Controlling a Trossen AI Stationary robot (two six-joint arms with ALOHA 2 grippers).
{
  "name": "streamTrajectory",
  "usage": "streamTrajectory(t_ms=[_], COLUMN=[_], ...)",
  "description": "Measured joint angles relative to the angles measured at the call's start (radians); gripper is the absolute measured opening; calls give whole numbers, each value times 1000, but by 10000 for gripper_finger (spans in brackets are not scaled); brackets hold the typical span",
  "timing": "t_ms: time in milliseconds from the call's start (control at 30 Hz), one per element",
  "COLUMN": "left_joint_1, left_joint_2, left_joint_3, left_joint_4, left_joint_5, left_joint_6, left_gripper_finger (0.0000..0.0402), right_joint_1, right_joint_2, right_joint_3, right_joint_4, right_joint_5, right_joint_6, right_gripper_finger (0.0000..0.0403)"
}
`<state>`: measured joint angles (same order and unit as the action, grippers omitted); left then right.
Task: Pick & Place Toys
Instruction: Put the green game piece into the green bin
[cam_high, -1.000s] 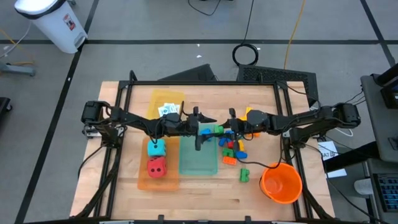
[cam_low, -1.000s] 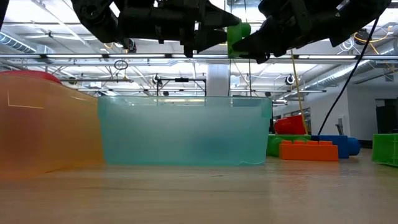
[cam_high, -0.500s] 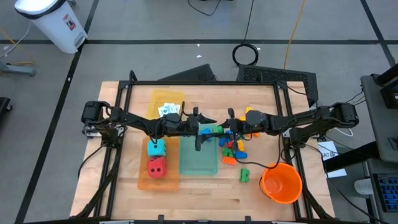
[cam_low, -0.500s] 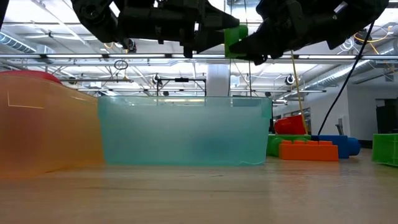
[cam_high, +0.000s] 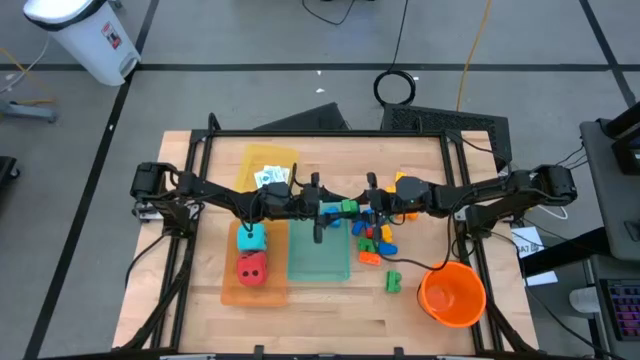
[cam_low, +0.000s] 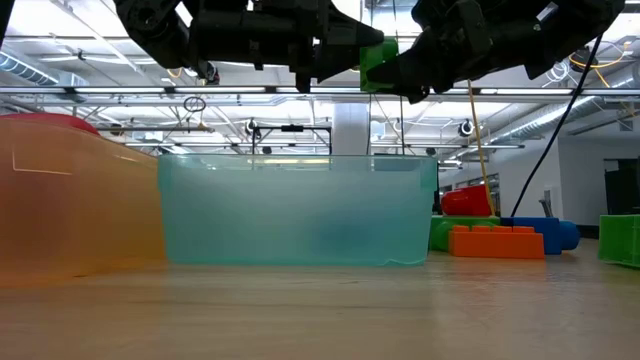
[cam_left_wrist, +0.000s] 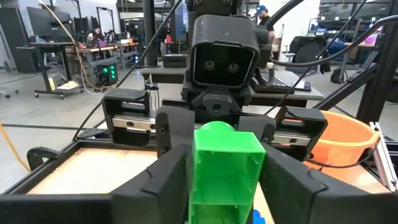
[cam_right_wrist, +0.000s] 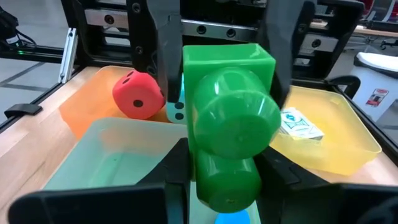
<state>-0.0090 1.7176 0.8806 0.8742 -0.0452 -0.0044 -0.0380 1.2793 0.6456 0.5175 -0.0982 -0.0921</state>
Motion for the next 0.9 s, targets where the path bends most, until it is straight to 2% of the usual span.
streamTrajectory(t_ms=[167,367,500,600,700,800,900], left_joint_1=[0,-7,-34,-64,-97,-134,-163], left_joint_2=[0,-4,-59,-141,-227,-264,-267], left_joint_3=[0,-1,-1,-1,1,-17,-43], left_joint_4=[1,9,-30,-127,-286,-445,-514], left_joint_5=[-1,-9,-9,-19,-36,-78,-102], left_joint_6=[12,6,3,2,4,7,11], left_gripper_finger=[129,129,129,129,129,129,129], right_joint_1=[0,0,1,2,0,1,1], right_joint_2=[0,0,-3,-26,-71,-156,-222], right_joint_3=[0,0,2,3,-5,0,-1], right_joint_4=[-1,-7,-7,-39,-144,-216,-302], right_joint_5=[-3,-6,-8,-12,0,-4,-6], right_joint_6=[10,8,5,26,39,43,53], right_gripper_finger=[82,84,108,141,175,203,221])
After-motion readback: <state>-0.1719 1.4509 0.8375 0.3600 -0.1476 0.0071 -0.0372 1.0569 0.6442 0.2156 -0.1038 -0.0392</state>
